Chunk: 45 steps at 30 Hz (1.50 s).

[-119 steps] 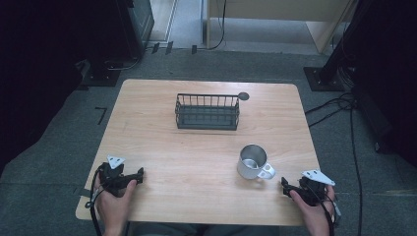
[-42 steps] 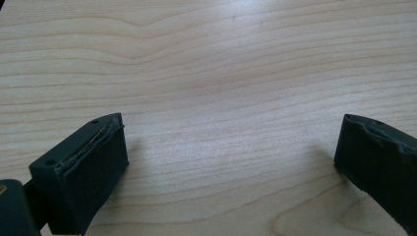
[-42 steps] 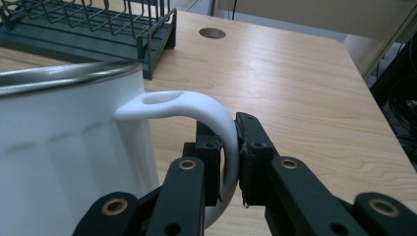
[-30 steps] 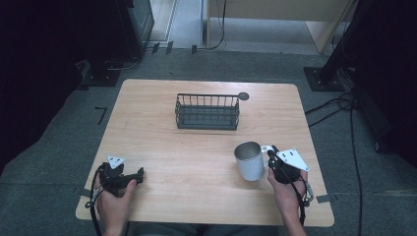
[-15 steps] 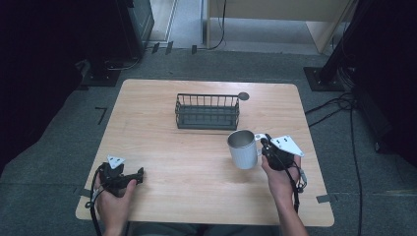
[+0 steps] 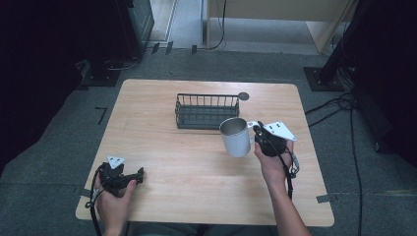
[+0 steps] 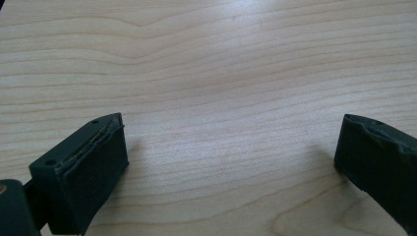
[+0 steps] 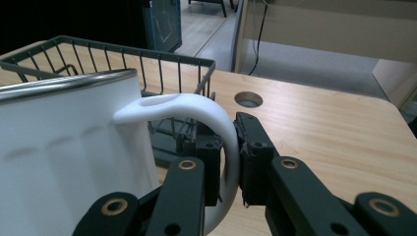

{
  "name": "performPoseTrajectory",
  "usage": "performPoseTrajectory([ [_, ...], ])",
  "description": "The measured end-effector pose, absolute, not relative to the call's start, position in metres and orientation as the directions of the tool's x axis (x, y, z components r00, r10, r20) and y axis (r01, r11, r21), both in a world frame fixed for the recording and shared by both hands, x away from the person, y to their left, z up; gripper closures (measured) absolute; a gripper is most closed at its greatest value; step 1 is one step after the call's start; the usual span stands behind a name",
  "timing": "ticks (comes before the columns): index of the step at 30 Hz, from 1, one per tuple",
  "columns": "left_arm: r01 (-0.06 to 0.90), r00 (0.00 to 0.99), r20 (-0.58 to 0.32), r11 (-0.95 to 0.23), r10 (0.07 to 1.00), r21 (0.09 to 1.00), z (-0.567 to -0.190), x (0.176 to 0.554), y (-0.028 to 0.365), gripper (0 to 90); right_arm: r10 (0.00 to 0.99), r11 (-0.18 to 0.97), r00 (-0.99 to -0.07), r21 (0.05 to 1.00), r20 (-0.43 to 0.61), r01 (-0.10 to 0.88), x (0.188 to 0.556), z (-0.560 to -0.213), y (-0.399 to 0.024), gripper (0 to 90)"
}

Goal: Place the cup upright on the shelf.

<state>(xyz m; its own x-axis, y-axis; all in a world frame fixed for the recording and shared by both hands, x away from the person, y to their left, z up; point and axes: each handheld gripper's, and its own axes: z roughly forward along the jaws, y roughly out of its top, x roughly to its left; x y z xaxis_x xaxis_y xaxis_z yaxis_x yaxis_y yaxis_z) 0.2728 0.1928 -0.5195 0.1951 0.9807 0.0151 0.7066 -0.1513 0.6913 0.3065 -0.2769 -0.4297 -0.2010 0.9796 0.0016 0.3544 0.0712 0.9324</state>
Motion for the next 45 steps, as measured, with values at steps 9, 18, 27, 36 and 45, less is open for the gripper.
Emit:
performPoseTrajectory([
  [9, 0.707, 0.194, 0.015, -0.151, 0.981, 0.692, -0.519, 0.273, 0.193, 0.0, 0.974, 0.074, -0.225, 0.94, 0.003, 0.334, 0.323, -0.417, -0.263, 81.8],
  [18, 0.707, 0.196, 0.017, -0.153, 0.98, 0.69, -0.519, 0.273, 0.193, 0.0, 0.973, 0.069, -0.23, 0.943, 0.008, 0.325, 0.34, -0.407, -0.255, 81.8],
  [27, 0.707, 0.196, 0.016, -0.152, 0.981, 0.691, -0.519, 0.273, 0.193, 0.0, 0.969, 0.064, -0.245, 0.95, 0.013, 0.305, 0.359, -0.398, -0.244, 81.8],
  [36, 0.707, 0.196, 0.016, -0.152, 0.981, 0.691, -0.519, 0.273, 0.193, 0.0, 0.971, 0.052, -0.236, 0.957, 0.018, 0.284, 0.378, -0.388, -0.23, 81.8],
  [45, 0.707, 0.196, 0.016, -0.153, 0.981, 0.69, -0.519, 0.273, 0.193, 0.0, 0.978, 0.04, -0.208, 0.956, 0.022, 0.29, 0.401, -0.388, -0.22, 81.7],
])
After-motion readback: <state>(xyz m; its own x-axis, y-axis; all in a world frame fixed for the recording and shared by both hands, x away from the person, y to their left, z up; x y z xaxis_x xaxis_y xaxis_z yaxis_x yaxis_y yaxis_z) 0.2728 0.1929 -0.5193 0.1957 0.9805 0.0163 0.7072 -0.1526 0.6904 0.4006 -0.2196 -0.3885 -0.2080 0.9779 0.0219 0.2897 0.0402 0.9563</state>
